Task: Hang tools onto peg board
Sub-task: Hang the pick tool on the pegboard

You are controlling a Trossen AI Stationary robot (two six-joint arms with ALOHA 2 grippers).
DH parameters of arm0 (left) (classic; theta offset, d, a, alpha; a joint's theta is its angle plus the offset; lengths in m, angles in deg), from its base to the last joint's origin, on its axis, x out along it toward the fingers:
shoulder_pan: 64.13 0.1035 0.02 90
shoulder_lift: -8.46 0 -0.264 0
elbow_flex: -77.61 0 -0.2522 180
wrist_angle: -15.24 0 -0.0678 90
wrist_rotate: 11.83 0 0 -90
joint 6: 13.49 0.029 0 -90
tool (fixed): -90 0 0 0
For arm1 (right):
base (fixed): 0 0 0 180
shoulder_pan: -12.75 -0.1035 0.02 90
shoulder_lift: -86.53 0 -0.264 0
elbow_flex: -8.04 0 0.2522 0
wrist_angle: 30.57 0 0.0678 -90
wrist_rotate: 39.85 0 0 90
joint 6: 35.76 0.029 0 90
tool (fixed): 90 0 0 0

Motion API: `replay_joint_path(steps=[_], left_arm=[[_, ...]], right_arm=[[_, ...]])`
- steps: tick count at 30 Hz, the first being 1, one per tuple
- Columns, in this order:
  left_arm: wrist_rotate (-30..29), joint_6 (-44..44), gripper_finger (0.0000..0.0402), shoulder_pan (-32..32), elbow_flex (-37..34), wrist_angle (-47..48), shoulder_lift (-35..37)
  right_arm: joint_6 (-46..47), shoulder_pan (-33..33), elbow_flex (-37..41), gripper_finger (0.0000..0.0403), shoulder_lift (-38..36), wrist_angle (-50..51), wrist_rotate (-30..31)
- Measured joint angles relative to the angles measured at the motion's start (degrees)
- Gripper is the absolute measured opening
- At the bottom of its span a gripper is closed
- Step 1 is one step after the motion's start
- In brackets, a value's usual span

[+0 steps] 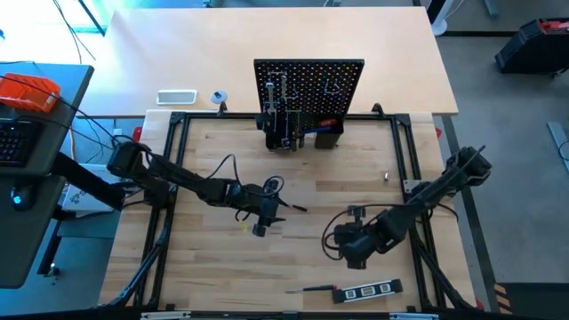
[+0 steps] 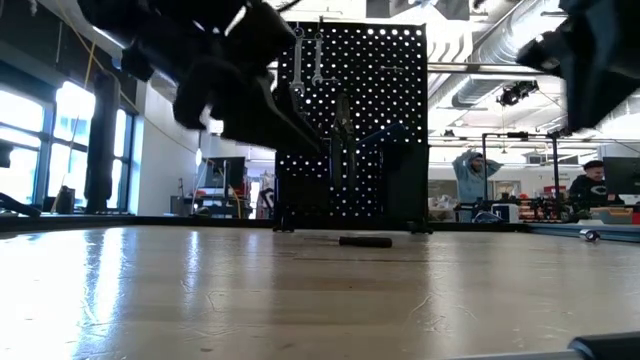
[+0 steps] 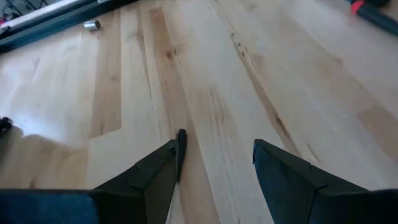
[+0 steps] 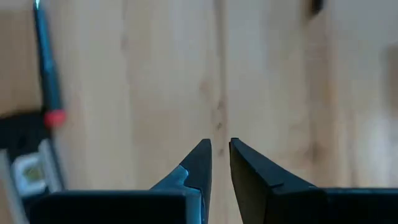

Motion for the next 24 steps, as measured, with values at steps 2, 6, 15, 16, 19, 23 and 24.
replay_joint_path(steps=[2, 6, 15, 16, 19, 23, 24], left_arm=[[0.06, 0.62, 0.0200, 0.11, -0.01, -1.88, -2.01], [0.04, 1.51, 0.0200, 0.66, 0.74, -2.72, -5.89], [-0.09, -0.02, 0.0200, 1.14, 1.99, -3.64, -9.96], [-0.43, -0.02, 0.0200, 1.13, 2.00, -3.73, -9.96], [-2.13, 0.00, 0.0200, 1.13, 2.01, -3.33, -8.98], [-2.98, 1.39, 0.0200, 1.23, 2.05, -2.02, -5.69], [-3.07, 1.57, 0.0200, 1.23, 2.03, -1.31, -5.03]], right_arm=[[-0.32, -0.99, 0.05, 0.0051, -0.03, -1.43, 6.37], [-0.12, -2.06, 0.12, 0.0051, -0.03, -0.85, 19.87], [-0.57, 3.64, 8.19, 0.0051, -0.03, -7.46, 33.37], [-1.28, 5.09, 9.28, 0.0051, -0.03, -8.24, 34.89], [-4.91, 10.32, 11.22, 0.0051, -0.86, -8.53, 40.23], [-16.57, 18.80, 12.37, 0.0051, -6.14, -13.08, 41.42], [-20.52, 20.97, 12.52, 0.0051, -7.89, -14.77, 40.26]])
